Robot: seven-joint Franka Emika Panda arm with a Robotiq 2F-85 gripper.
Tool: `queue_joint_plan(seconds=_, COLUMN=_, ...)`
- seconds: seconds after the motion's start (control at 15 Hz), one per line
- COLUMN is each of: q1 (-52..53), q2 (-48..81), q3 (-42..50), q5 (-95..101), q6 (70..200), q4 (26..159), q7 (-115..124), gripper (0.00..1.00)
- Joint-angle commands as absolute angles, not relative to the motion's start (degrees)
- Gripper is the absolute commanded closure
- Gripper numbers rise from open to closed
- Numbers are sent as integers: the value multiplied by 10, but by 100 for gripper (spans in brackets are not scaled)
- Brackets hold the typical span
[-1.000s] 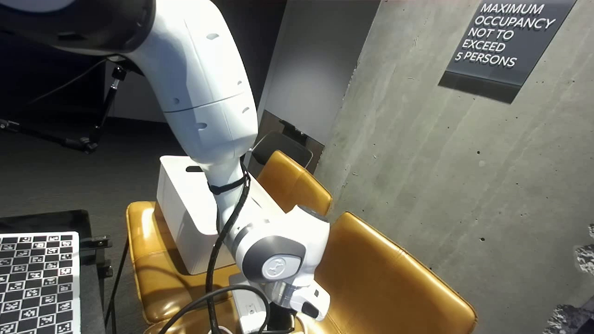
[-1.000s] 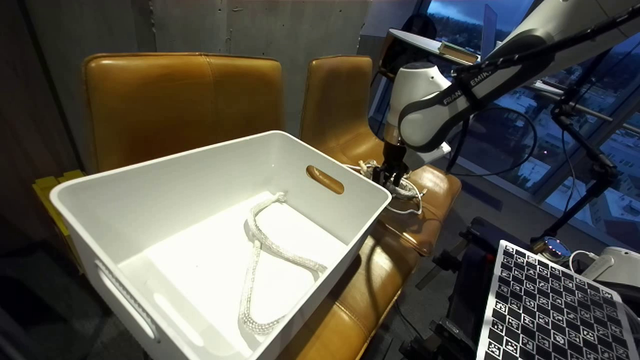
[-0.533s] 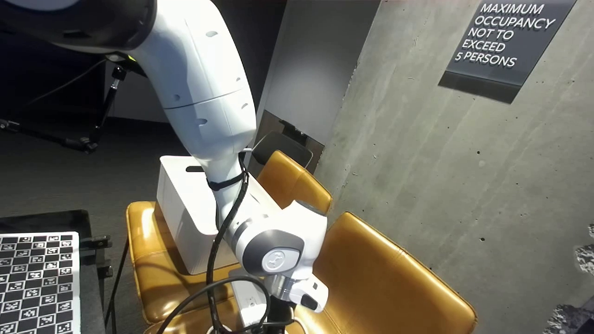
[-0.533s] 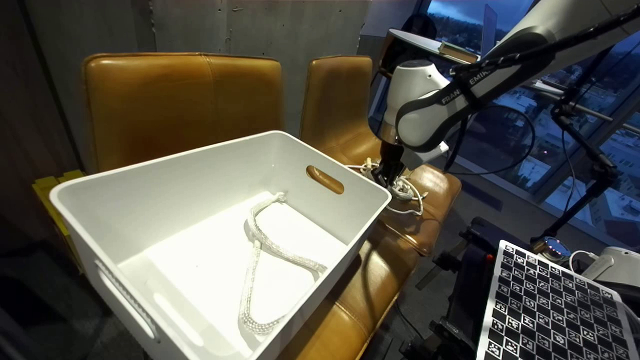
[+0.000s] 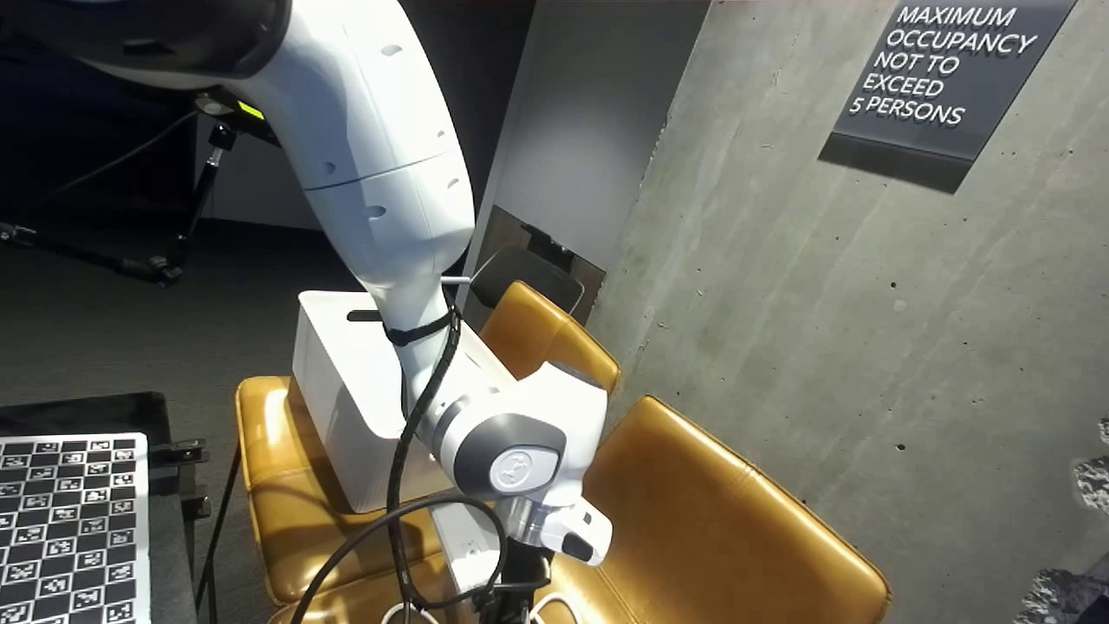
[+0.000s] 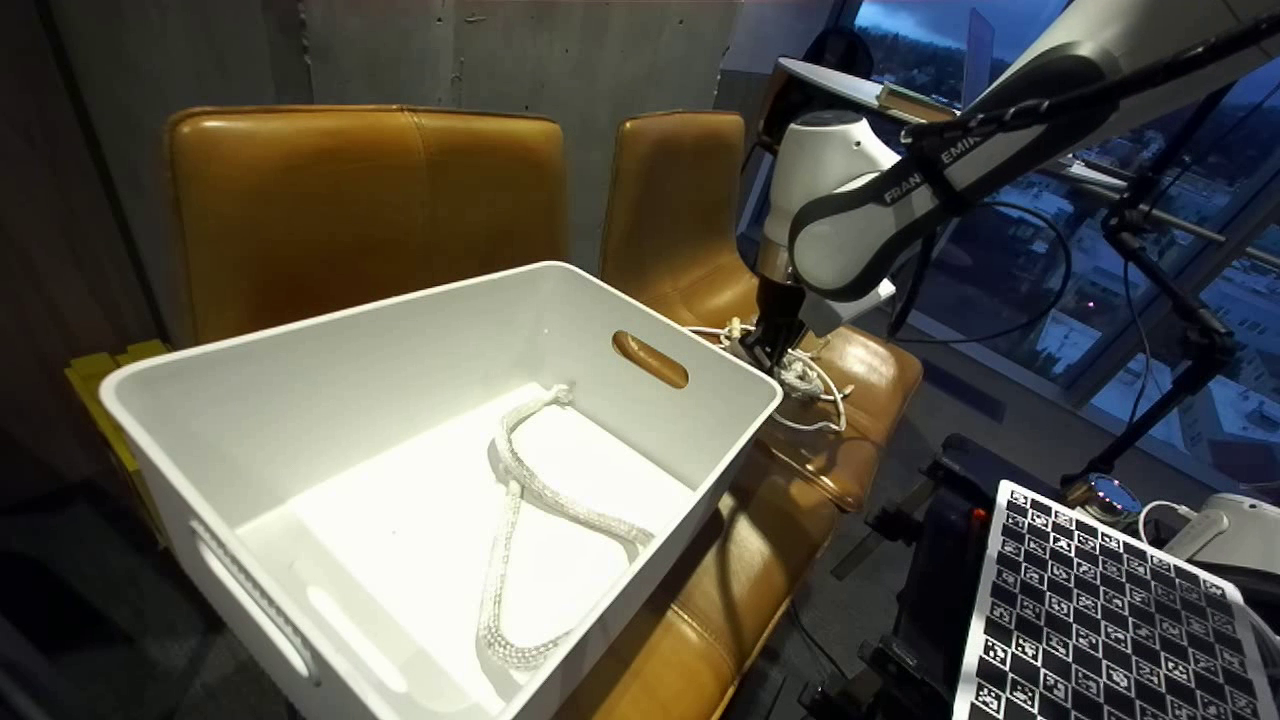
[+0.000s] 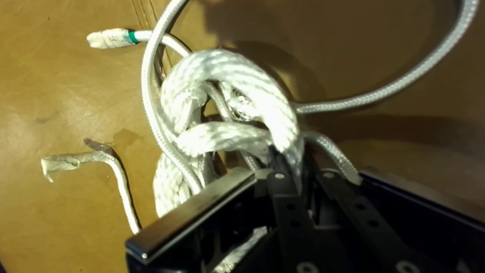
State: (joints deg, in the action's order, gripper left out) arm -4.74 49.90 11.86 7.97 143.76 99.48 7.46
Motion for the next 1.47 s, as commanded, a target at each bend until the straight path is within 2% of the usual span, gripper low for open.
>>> queue_joint_plan(seconds=0.0, q1=-31, q2=467, q3=129, q5=86, q6=1431, q4=1015, q7=85, gripper=97)
queue_joint_plan(seconds=0.6, q1=-9, q2=381, q3=126, q5=90, q6=1404, q4=1013, q7=94, gripper=97)
queue_joint_plan(seconds=1.4, q1=33, q2=138, q3=94, q5=134, q6=1294, q4=974, q7=128, gripper=97)
